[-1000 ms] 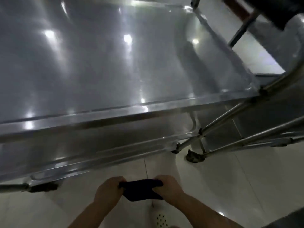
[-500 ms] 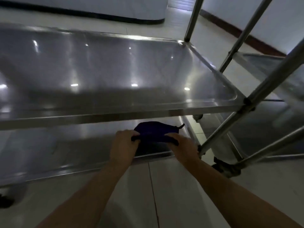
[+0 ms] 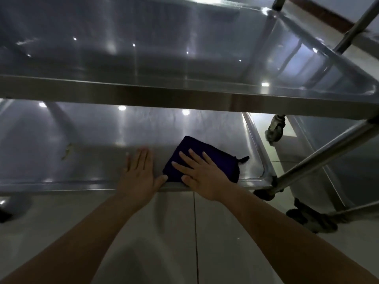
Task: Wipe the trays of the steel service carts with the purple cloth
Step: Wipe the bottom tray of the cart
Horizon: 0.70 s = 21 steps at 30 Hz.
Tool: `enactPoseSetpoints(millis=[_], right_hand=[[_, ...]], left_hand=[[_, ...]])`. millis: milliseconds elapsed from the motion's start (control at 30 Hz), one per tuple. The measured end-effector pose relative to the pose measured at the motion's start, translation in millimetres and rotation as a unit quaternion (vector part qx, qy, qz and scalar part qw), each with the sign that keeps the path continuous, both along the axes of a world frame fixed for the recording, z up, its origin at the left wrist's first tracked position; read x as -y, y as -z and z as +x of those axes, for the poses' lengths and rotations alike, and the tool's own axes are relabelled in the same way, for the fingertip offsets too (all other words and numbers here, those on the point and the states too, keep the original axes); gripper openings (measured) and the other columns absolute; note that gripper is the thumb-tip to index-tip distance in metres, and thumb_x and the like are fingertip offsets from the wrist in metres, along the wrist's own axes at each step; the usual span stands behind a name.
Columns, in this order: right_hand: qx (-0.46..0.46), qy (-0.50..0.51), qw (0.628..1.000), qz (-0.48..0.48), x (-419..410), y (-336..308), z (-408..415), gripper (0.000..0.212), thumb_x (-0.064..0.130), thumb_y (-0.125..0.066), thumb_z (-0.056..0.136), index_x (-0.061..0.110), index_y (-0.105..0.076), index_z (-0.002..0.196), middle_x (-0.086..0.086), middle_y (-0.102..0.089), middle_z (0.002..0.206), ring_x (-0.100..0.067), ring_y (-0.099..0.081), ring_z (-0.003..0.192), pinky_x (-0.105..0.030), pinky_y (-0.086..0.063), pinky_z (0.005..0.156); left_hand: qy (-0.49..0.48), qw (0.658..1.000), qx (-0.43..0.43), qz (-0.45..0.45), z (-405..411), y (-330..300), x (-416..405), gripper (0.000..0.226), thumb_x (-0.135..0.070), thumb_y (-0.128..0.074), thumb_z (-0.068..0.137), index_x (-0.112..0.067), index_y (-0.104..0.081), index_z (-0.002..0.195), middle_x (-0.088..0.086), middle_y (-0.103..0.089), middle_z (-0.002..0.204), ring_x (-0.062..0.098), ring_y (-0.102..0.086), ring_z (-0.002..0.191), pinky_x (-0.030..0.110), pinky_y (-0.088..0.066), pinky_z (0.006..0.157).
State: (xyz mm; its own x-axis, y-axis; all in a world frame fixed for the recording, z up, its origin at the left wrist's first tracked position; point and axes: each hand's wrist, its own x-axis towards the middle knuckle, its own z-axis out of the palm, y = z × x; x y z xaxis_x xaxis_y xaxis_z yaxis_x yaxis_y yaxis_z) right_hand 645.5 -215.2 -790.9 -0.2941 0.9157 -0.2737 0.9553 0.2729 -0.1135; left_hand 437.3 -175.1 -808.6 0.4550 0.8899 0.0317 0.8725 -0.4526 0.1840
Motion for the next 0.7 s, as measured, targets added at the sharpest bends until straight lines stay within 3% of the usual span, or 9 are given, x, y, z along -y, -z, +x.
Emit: enactPoseSetpoints(millis=[67,100,133,200,233,300,467,700], right_hand=[[0.006,0.034,0.999,0.003,-13.7,1.7,18.3,0.05,0.046,-0.016,0.103,0.042,0.0,0.15,0.011,0.011,0.16,-0.014,0.018,0.146,-0.04,0.014,0.117],[0.013,0.055,0.998,0.008,-21.5,2.4,29.8,0.05,0.045,-0.017,0.104,0.042,0.0,0.151,0.009,0.01,0.161,-0.015,0.017,0.147,-0.04,0.014,0.116],[0.019,0.075,0.997,0.012,-30.0,2.2,41.4,0.051,0.045,-0.017,0.103,0.042,0.001,0.151,0.008,0.01,0.161,-0.016,0.016,0.147,-0.04,0.014,0.116],[0.025,0.12,0.992,0.022,-49.4,2.9,66.4,0.051,0.046,-0.017,0.103,0.042,0.001,0.151,0.007,0.01,0.161,-0.016,0.015,0.147,-0.041,0.012,0.117],[0.027,0.139,0.989,0.027,-60.0,4.0,78.9,0.051,0.046,-0.017,0.103,0.042,0.0,0.151,0.007,0.009,0.161,-0.016,0.014,0.147,-0.041,0.01,0.117],[0.036,0.175,0.983,0.039,-81.3,4.8,104.1,0.051,0.045,-0.018,0.103,0.04,-0.002,0.152,0.005,0.006,0.162,-0.018,0.01,0.148,-0.043,0.006,0.118],[0.052,0.283,0.957,0.042,-113.8,-2.6,147.3,0.052,0.042,-0.019,0.103,0.035,-0.005,0.153,0.002,0.002,0.163,-0.022,0.006,0.149,-0.045,0.005,0.118],[0.013,0.29,0.957,-0.029,-45.3,-2.7,109.4,0.058,0.043,-0.017,0.103,0.033,0.012,0.152,-0.002,0.021,0.16,-0.024,0.022,0.145,-0.046,0.012,0.116]], left_hand=[[0.002,1.0,-0.012,-0.024,-0.4,6.2,-0.2,0.113,-0.078,0.04,0.053,-0.007,0.021,0.139,0.006,0.026,0.147,0.016,0.025,0.138,0.035,0.027,0.108],[0.005,1.0,-0.003,-0.023,-0.4,6.7,-2.3,0.111,-0.079,0.038,0.055,-0.008,0.021,0.138,0.005,0.026,0.146,0.015,0.025,0.137,0.034,0.027,0.108],[0.015,1.0,0.001,-0.014,-0.5,8.6,-4.9,0.109,-0.08,0.032,0.062,-0.006,0.017,0.14,0.005,0.021,0.148,0.015,0.02,0.139,0.034,0.024,0.109],[0.045,0.999,-0.02,0.024,-2.8,14.1,-9.1,0.106,-0.078,0.008,0.081,0.003,-0.011,0.147,0.015,-0.006,0.154,0.023,-0.003,0.144,0.037,0.009,0.114],[0.05,0.998,-0.029,0.023,-3.7,15.3,-9.6,0.103,-0.076,-0.003,0.086,0.006,-0.025,0.145,0.021,-0.022,0.152,0.026,-0.014,0.142,0.039,0.002,0.114],[0.064,0.997,-0.048,0.017,-5.2,17.4,-10.9,0.102,-0.076,-0.012,0.087,0.008,-0.035,0.141,0.025,-0.036,0.146,0.029,-0.022,0.137,0.041,-0.005,0.113],[0.063,0.995,-0.072,0.019,-2.3,16.6,-13.5,0.109,-0.083,-0.013,0.081,0.006,-0.035,0.141,0.022,-0.039,0.146,0.028,-0.025,0.137,0.045,-0.009,0.113],[0.054,0.995,-0.071,0.037,-6.2,19.5,-12.8,0.111,-0.081,-0.011,0.082,0.01,-0.041,0.137,0.026,-0.042,0.142,0.032,-0.029,0.135,0.049,-0.012,0.112]])
